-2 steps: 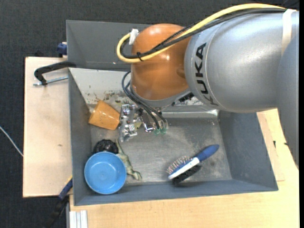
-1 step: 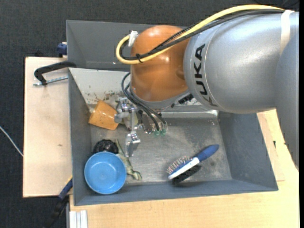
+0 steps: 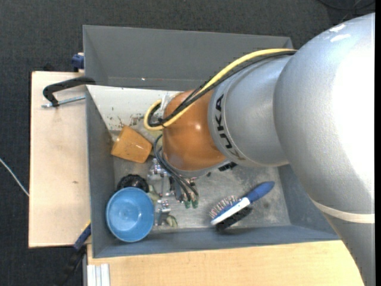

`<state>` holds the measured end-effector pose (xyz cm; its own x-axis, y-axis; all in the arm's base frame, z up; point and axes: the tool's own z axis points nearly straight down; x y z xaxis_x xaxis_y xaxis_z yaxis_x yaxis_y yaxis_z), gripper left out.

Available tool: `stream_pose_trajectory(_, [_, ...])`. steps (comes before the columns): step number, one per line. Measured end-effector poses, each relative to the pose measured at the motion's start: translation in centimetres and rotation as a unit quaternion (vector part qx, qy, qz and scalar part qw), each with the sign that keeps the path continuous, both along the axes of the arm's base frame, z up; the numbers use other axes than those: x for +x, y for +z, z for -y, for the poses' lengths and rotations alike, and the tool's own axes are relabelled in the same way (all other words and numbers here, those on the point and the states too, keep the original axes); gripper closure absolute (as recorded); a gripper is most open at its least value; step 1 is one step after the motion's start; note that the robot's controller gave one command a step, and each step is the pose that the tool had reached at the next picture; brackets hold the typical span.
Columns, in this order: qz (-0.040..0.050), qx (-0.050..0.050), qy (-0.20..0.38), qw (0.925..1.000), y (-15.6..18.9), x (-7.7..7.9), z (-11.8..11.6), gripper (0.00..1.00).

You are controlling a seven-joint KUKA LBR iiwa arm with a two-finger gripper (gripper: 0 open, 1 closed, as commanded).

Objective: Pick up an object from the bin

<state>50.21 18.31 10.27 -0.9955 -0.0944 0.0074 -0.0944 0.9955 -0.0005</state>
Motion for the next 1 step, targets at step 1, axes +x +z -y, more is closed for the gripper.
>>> stream_pose_trajectory(1, [0.0061,0.002,0.015,0.9999,-3.18,2.7,-5.05,0.0])
